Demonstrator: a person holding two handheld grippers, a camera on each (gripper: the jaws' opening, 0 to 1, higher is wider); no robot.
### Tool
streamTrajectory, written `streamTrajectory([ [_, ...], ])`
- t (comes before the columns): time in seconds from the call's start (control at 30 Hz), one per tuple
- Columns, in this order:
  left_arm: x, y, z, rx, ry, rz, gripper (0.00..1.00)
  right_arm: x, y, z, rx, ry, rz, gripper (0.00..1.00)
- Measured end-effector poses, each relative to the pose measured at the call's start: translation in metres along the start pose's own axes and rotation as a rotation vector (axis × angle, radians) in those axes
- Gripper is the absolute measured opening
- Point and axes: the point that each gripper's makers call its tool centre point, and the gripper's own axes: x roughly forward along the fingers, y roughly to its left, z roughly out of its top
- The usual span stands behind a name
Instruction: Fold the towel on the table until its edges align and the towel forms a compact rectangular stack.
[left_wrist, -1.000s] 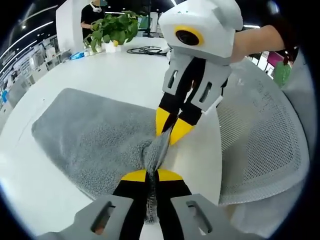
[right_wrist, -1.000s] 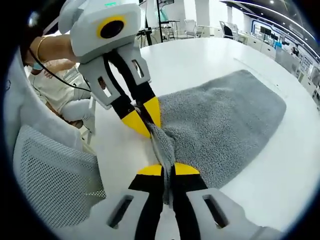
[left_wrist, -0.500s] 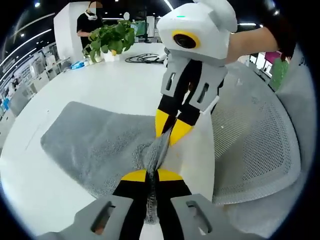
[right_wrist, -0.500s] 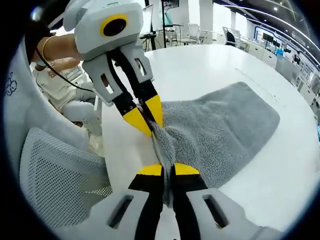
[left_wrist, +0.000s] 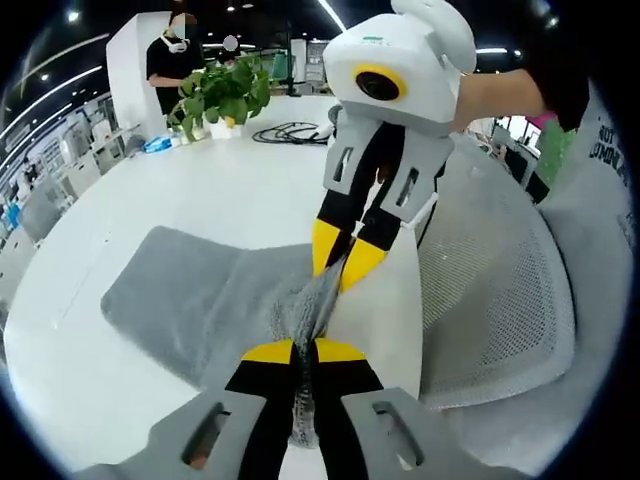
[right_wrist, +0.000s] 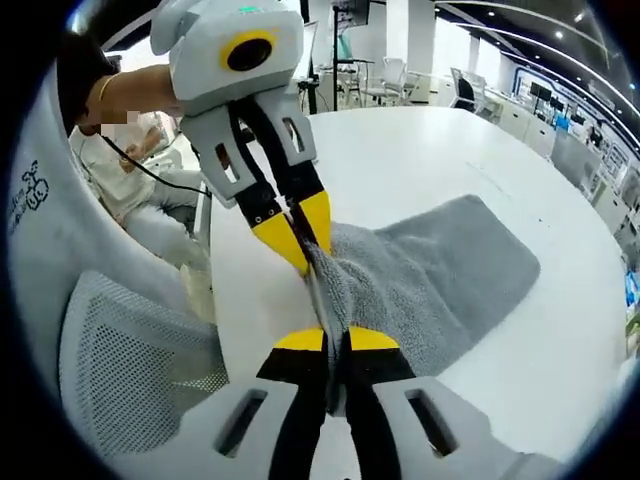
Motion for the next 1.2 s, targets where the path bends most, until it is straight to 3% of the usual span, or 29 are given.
streamTrajectory([
  [0.53,-0.003,0.001,0.002,0.025,0.006,0.016,0.06,-0.003,-0.003,0.006,0.02,0.005,-0.023,0.02],
  [0.77,0.0,0.001,-0.002,0.075,0.037,0.065,0.13,-0.005,-0.009,0.011,0.054,-0.018,-0.044,0.02],
  [0.93,0.001,0.011,-0.014,0.149,0.112,0.176,0.25,-0.005,-0.011,0.014,0.079,-0.031,-0.046,0.02],
  [1.2,0.0,0.014,-0.018,0.144,0.117,0.223,0.21,-0.006,-0.012,0.016,0.088,-0.039,-0.046,0.02],
])
